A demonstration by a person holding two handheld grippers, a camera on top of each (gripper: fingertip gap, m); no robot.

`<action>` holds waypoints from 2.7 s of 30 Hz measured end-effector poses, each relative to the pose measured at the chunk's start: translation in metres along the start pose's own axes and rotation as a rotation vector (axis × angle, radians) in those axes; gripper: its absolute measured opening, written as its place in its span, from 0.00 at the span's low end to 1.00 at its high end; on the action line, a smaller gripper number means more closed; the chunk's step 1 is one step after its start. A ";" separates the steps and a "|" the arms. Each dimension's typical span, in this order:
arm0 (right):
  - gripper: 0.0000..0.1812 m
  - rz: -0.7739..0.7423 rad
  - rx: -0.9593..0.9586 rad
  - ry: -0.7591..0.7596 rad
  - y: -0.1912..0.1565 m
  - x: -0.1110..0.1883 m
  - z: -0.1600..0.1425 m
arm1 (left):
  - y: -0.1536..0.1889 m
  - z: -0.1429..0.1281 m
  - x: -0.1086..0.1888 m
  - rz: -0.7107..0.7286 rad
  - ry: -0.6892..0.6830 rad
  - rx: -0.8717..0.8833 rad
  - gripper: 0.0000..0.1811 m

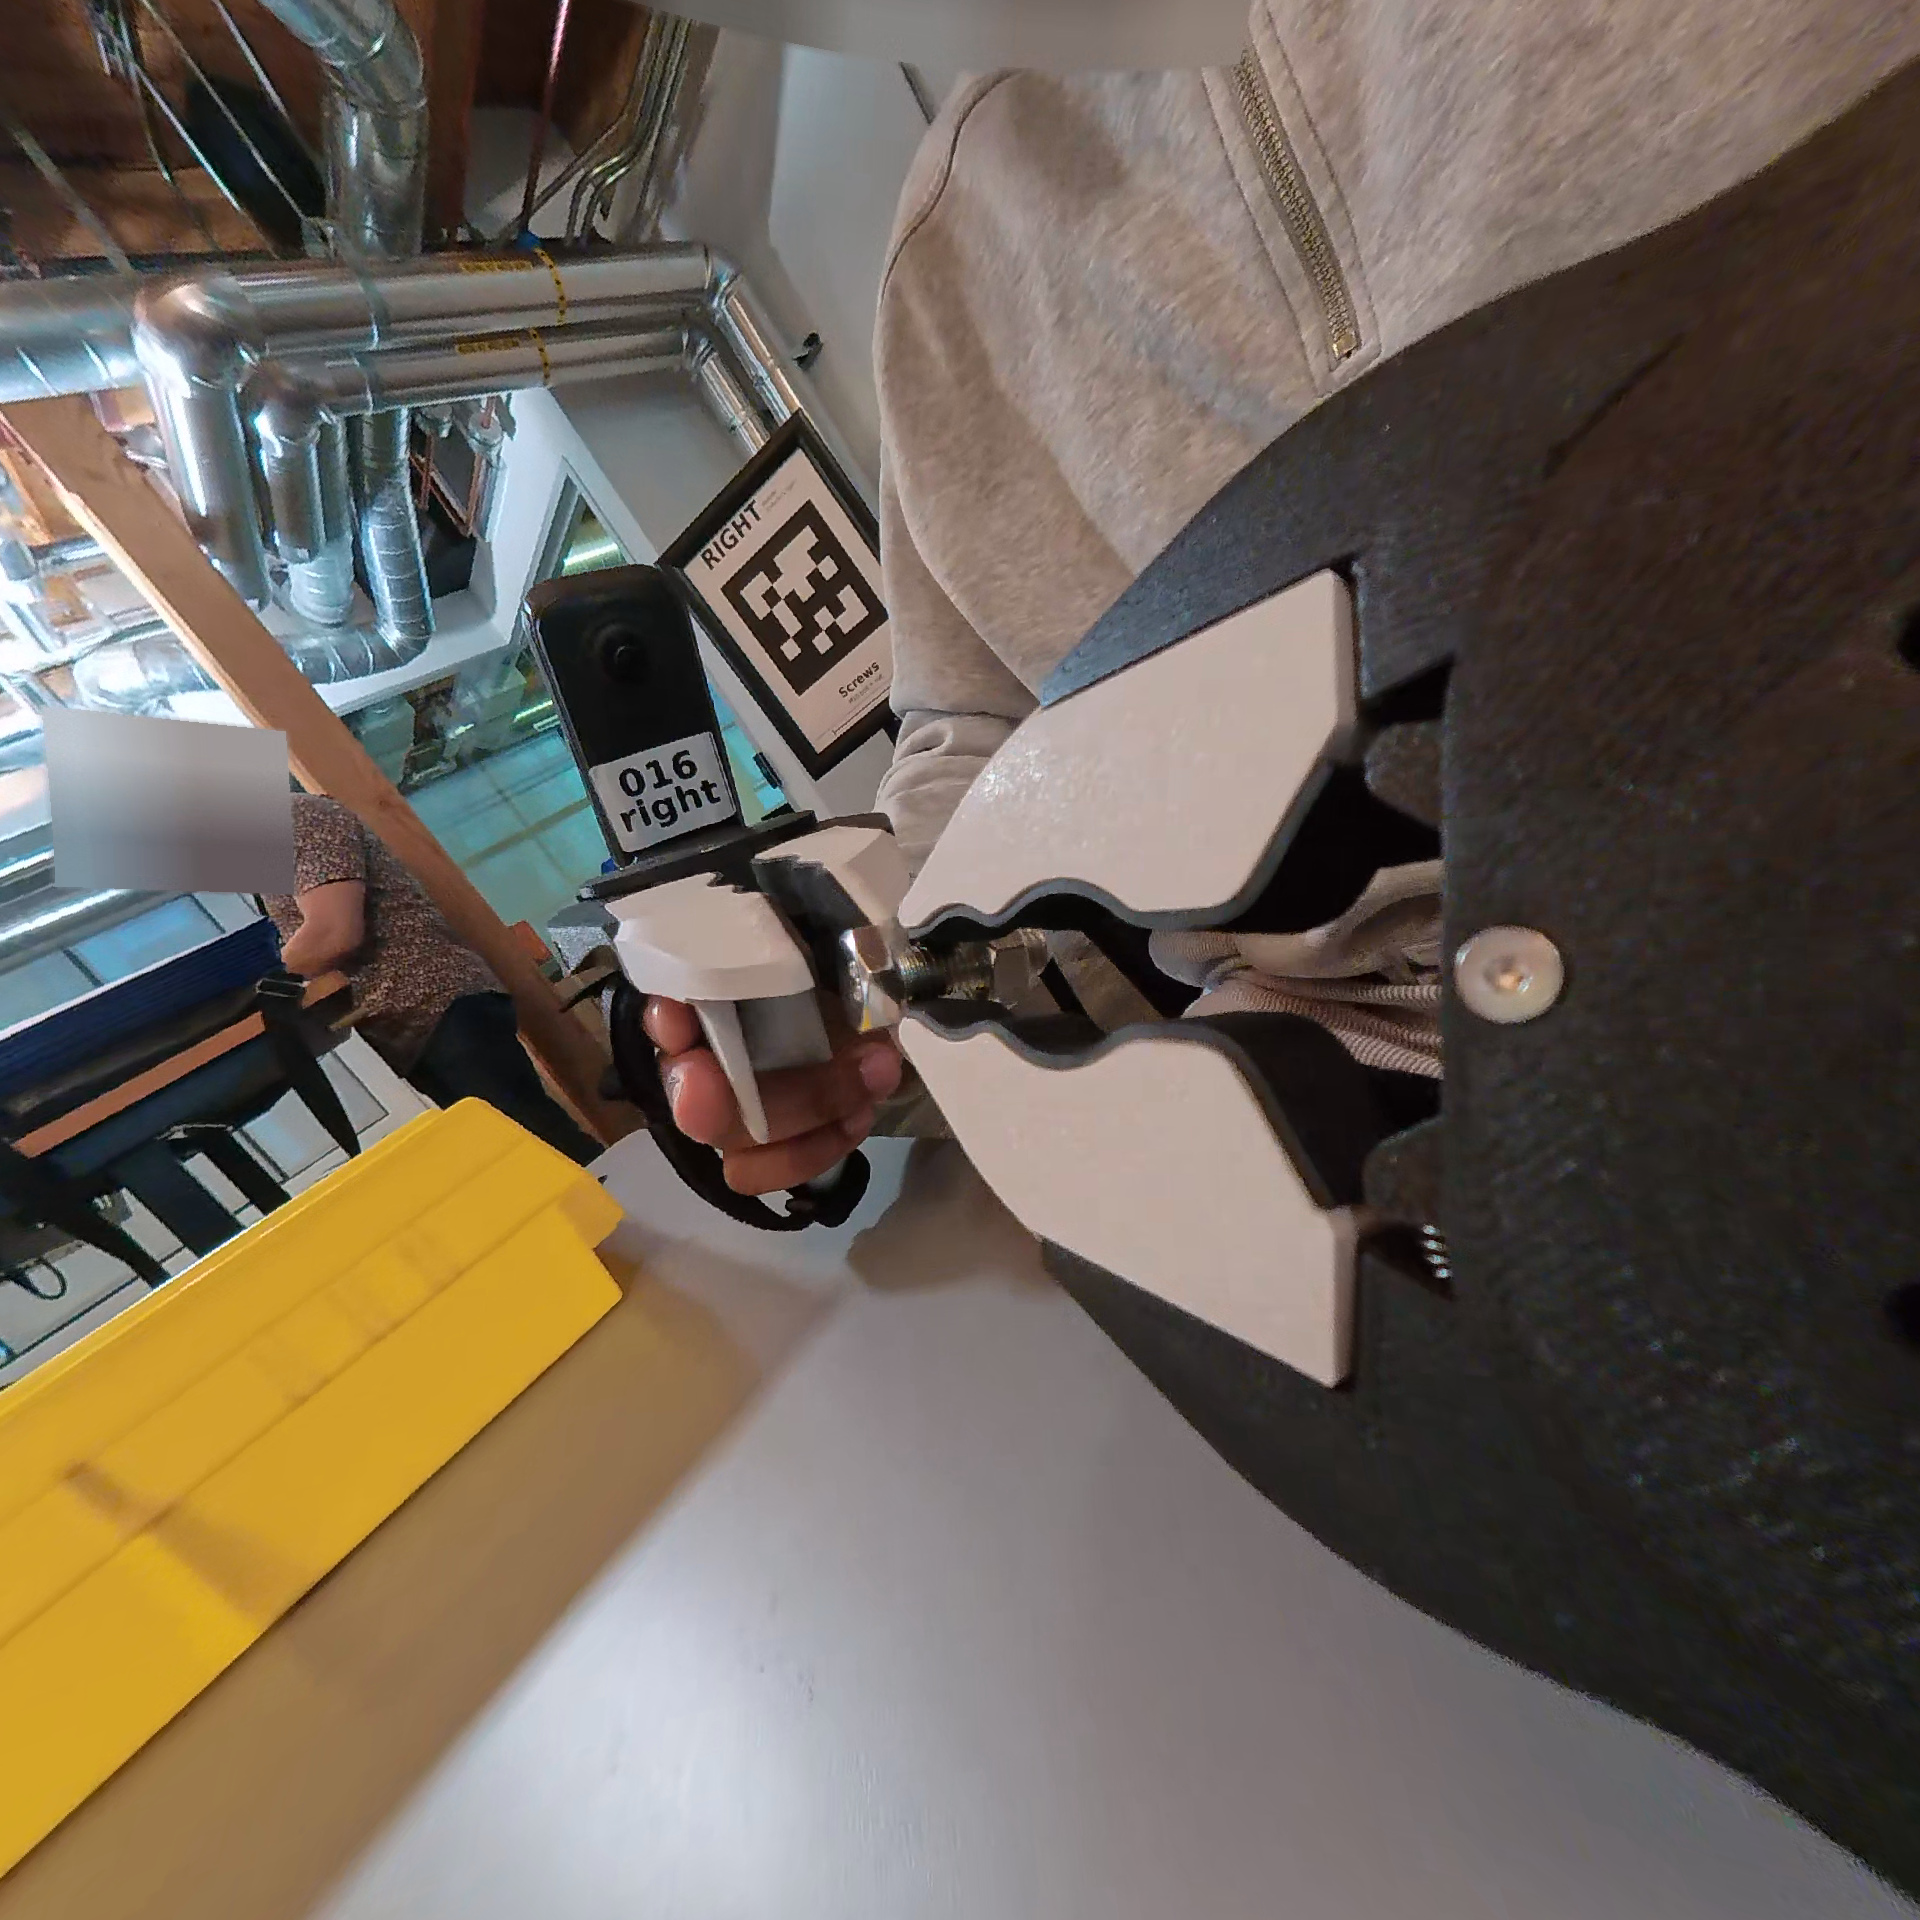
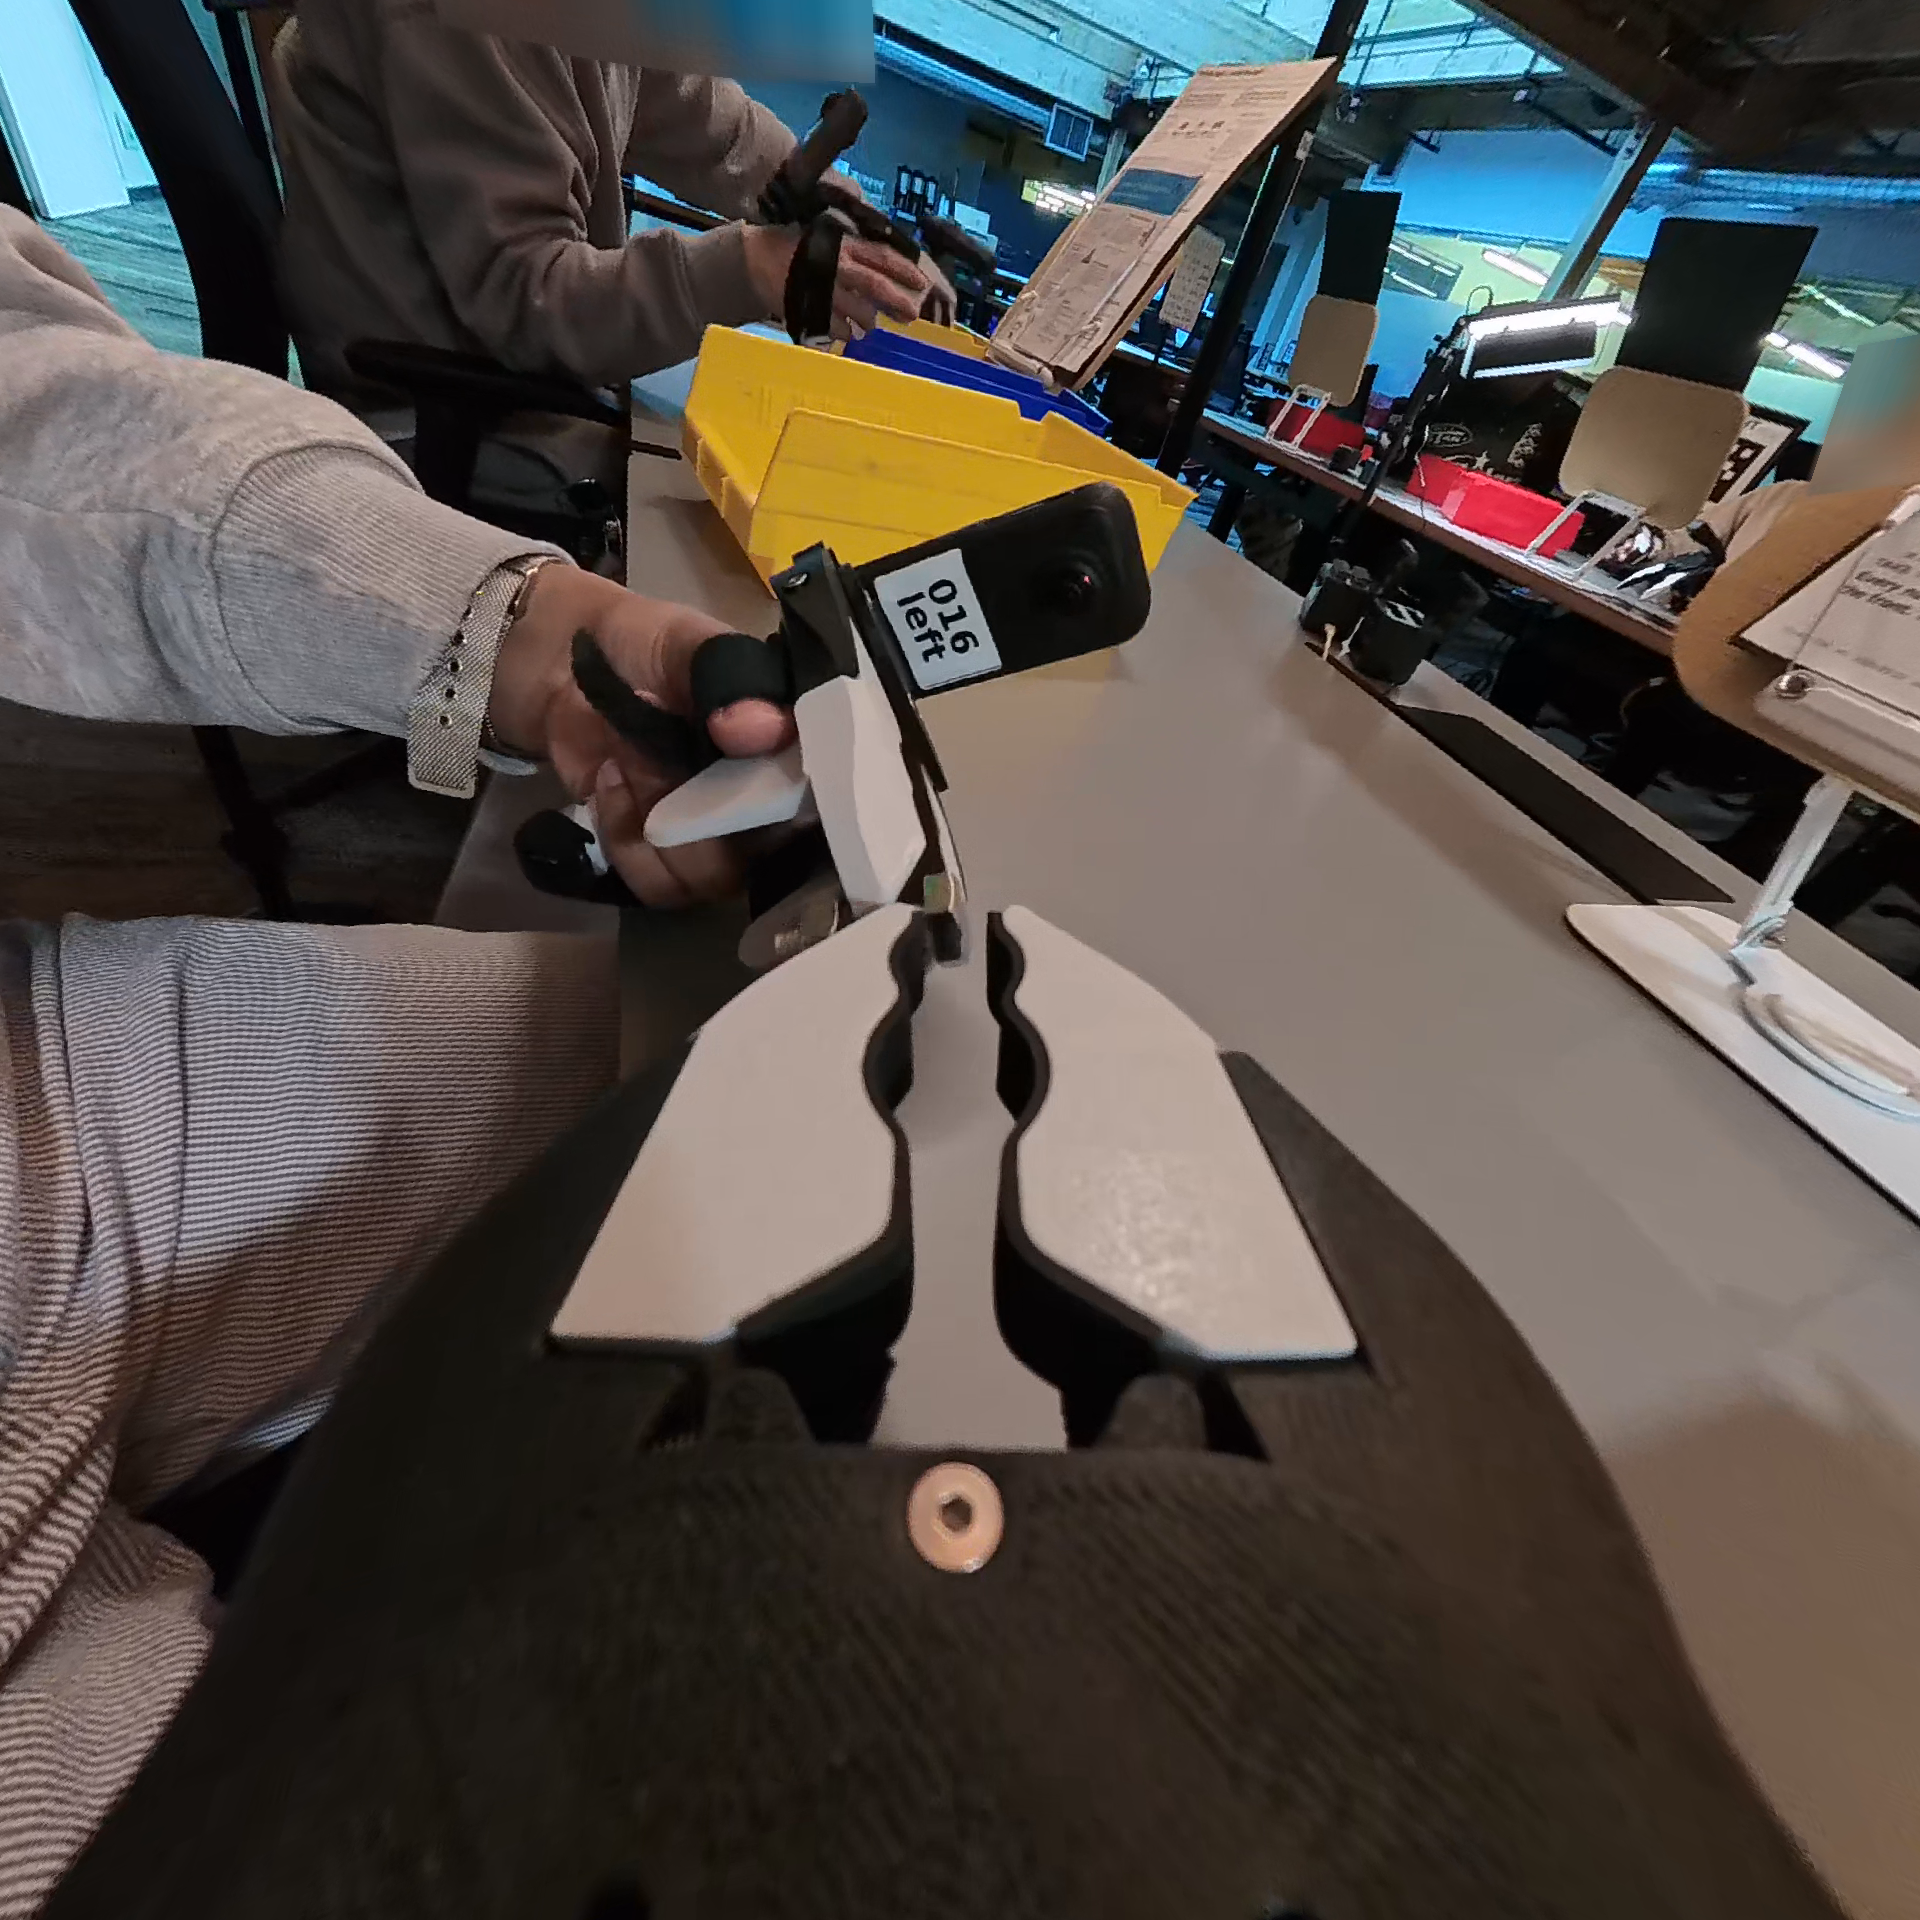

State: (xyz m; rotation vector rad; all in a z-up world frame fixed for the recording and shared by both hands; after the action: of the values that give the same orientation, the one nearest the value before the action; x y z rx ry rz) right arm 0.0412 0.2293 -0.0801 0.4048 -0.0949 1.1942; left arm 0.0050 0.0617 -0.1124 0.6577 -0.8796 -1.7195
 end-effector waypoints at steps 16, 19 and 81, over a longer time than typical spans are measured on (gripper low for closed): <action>0.03 0.006 -0.069 -0.022 0.000 -0.001 0.005 | 0.002 0.001 0.002 -0.061 0.058 0.001 0.20; 0.03 0.009 -0.157 -0.006 0.005 0.001 0.004 | 0.003 0.004 0.006 -0.039 0.089 -0.023 0.29; 0.03 0.882 -1.505 0.090 0.013 -0.015 -0.043 | 0.040 -0.012 -0.027 0.574 -0.099 -0.953 0.11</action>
State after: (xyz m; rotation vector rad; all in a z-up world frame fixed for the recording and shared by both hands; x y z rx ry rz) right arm 0.0175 0.2353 -0.1207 -1.1244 -1.0948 1.6199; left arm 0.0442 0.0768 -0.0859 -0.3009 -0.1884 -1.4134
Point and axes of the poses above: each gripper's, where its closed fingertips meet, x back along the fingers, z out of its top, y = z × x across the jaws, the point moved 9 cm from there along x, back along the fingers, and after that the axes turned 9 degrees about -y, right-handed, at the moved point
